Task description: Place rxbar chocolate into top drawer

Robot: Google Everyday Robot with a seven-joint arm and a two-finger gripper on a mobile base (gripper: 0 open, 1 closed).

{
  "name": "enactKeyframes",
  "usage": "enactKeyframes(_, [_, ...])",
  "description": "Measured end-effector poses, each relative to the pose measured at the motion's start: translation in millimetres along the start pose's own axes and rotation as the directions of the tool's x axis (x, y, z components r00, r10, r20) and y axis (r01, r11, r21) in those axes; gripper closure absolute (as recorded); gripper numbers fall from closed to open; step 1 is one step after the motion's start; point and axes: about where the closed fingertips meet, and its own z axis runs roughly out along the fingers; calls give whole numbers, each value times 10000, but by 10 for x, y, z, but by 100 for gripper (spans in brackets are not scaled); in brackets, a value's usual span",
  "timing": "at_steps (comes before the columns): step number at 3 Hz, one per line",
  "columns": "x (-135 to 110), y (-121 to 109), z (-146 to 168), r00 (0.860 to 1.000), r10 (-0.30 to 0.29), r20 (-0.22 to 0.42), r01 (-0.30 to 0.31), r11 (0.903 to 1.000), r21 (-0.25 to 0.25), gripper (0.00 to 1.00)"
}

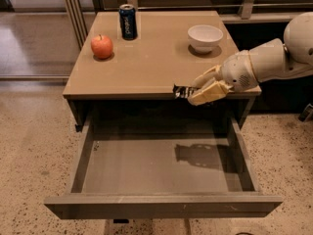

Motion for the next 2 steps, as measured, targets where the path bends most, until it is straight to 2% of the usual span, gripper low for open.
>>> enactKeyframes(1, [1,4,2,10000,12,-4,-12,10000,-18,100])
enactKeyframes(2, [185,150,138,9989,-268,-374,261,9995,-192,100])
